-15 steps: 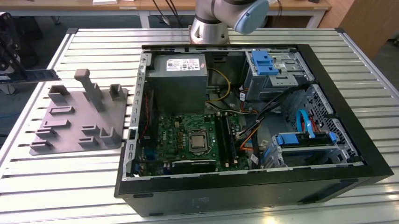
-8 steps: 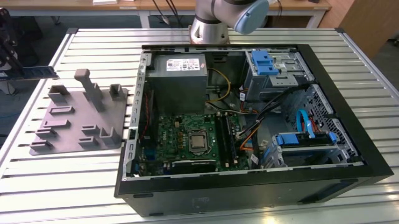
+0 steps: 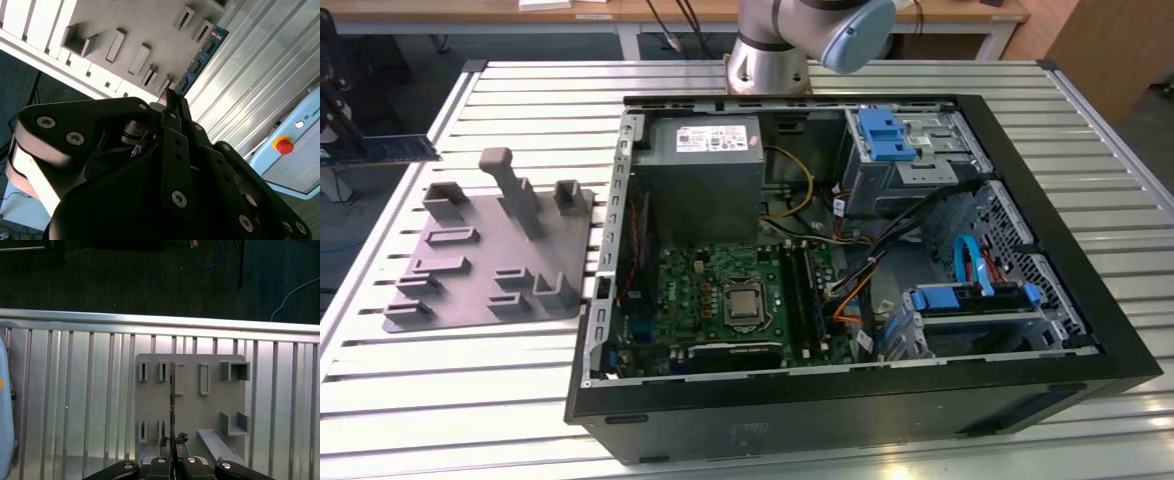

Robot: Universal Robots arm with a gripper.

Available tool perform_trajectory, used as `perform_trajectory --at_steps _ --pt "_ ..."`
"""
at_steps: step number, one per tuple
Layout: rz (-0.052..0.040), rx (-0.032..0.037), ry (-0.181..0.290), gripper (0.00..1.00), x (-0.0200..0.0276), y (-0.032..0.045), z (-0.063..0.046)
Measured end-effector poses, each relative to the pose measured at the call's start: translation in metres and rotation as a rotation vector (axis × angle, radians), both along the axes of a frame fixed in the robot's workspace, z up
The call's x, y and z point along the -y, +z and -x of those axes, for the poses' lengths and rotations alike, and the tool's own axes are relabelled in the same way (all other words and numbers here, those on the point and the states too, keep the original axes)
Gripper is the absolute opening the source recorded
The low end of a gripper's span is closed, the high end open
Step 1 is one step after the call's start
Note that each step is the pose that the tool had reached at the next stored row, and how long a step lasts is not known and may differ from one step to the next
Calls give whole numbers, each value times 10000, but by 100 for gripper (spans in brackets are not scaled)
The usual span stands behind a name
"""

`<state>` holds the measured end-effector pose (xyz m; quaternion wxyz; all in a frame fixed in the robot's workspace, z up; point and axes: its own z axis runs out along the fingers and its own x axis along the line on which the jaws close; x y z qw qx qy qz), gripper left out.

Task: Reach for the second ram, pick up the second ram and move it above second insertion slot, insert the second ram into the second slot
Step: 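Pick up the second ram and move it above second insertion slot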

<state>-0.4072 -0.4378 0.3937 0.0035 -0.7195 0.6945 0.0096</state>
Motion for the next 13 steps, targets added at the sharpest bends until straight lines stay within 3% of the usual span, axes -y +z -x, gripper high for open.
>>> perform_trajectory --at_steps 13 --pt "0 0 0 14 0 116 0"
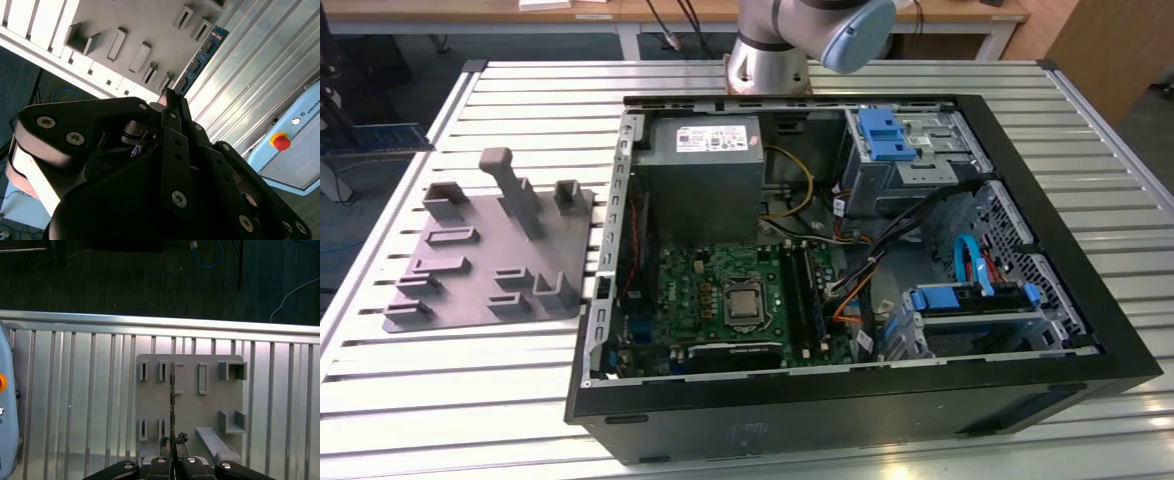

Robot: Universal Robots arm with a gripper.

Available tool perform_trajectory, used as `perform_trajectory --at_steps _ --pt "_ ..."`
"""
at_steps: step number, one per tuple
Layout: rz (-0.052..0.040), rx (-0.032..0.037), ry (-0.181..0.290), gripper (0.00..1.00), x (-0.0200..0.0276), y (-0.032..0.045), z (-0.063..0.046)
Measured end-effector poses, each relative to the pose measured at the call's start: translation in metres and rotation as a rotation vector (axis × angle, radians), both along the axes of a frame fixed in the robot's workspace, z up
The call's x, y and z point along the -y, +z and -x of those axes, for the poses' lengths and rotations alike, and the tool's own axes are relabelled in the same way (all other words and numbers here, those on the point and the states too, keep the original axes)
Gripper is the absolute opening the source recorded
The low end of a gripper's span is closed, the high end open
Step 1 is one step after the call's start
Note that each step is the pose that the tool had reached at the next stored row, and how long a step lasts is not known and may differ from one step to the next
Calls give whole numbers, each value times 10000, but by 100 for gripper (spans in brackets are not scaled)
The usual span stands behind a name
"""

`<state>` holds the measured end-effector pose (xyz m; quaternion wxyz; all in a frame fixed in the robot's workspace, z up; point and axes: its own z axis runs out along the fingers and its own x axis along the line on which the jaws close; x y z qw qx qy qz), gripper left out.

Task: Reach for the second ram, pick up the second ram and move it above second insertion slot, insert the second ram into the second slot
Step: 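Pick up the second ram and move it above second insertion slot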

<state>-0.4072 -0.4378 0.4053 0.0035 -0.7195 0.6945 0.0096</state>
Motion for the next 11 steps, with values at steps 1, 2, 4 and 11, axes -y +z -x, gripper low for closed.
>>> perform_trajectory --at_steps 1,2,4,11 --pt "0 0 0 14 0 11 0" --pt "0 0 0 14 0 20 0" --pt "0 0 0 14 0 42 0" --pt "0 0 0 14 0 130 0"
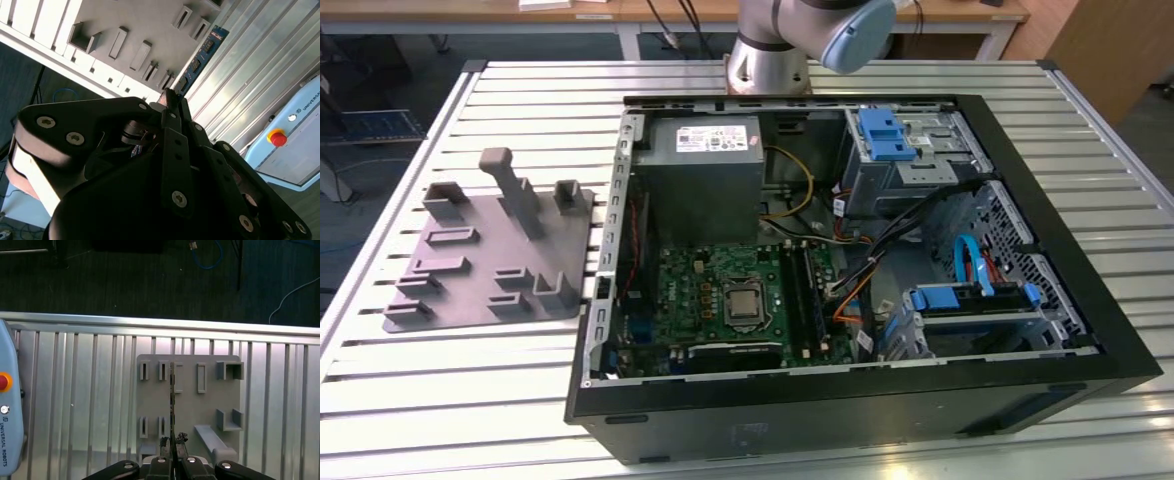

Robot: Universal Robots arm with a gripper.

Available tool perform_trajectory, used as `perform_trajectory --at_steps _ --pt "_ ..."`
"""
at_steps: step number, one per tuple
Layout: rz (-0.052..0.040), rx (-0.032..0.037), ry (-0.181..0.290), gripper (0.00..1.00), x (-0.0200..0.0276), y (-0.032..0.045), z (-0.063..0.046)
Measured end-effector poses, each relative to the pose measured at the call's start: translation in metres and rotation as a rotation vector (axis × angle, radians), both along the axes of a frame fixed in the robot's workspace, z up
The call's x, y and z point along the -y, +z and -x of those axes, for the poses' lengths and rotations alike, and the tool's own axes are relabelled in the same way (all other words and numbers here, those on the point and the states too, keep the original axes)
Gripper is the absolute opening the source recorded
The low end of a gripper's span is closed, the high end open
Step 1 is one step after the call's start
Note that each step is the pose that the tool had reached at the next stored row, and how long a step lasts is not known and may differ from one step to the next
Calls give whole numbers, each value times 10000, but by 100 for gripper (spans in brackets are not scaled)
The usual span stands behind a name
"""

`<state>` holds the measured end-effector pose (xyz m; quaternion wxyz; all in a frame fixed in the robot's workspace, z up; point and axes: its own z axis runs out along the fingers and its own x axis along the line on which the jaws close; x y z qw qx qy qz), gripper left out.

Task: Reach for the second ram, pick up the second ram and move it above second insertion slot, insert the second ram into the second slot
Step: 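Pick up the second ram and move it above second insertion slot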

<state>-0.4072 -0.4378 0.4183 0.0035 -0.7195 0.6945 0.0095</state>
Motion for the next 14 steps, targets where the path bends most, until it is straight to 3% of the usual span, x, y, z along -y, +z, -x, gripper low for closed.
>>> perform_trajectory --at_steps 6,14 --pt "-1 1 0 14 0 73 0" --pt "-3 -4 3 14 0 78 -28"
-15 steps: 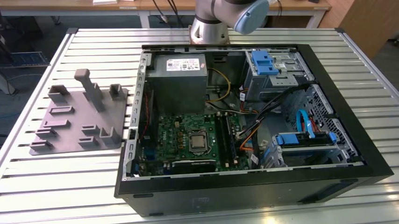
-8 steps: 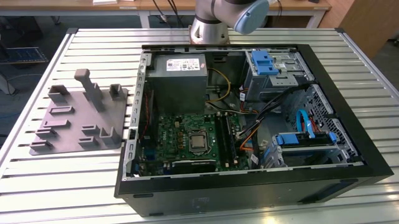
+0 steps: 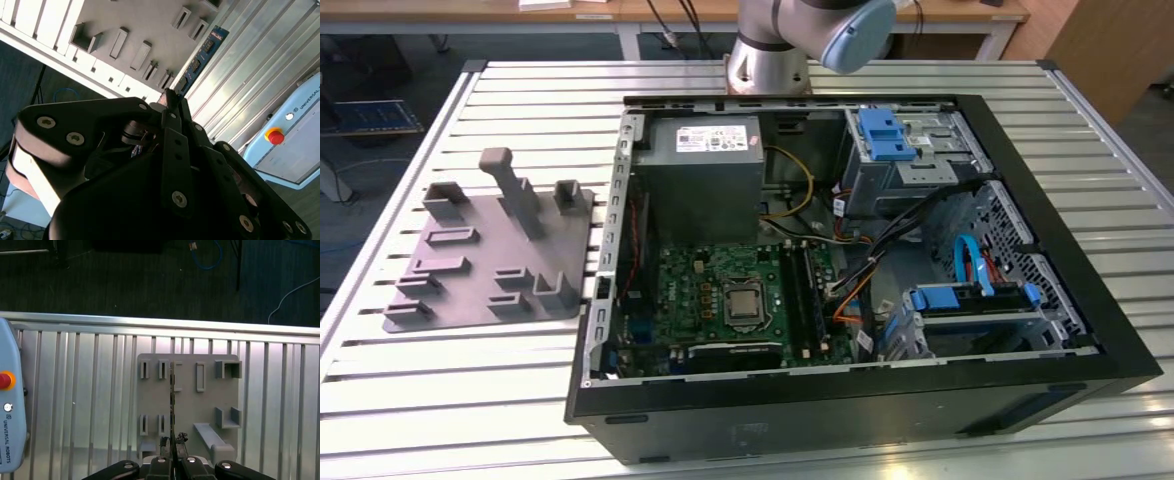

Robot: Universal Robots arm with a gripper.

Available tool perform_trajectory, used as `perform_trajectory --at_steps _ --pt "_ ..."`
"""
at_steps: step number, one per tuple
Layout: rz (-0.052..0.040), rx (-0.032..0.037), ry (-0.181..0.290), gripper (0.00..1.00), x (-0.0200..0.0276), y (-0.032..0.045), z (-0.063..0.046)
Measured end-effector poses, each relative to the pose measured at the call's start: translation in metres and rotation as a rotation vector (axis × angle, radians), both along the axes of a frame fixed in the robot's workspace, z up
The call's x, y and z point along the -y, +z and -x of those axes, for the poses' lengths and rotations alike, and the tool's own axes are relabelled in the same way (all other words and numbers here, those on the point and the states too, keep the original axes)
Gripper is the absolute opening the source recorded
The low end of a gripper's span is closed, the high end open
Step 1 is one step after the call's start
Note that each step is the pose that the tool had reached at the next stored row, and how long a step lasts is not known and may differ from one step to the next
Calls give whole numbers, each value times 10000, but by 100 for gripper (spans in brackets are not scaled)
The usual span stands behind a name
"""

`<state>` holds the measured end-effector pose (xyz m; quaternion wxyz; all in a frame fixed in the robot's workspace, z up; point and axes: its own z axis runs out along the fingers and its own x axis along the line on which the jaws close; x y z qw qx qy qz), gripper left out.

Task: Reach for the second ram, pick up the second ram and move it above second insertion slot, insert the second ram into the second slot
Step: 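Pick up the second ram and move it above second insertion slot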

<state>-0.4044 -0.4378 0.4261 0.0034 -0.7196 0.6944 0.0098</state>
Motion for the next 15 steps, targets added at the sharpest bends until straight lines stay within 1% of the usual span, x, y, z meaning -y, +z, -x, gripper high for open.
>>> perform_trajectory --at_steps 3,9,15 --pt "-2 -4 -2 14 0 -3 -88" --pt "-3 -22 -2 14 0 -4 -314" --pt "-3 -29 -3 14 -1 -5 -473"
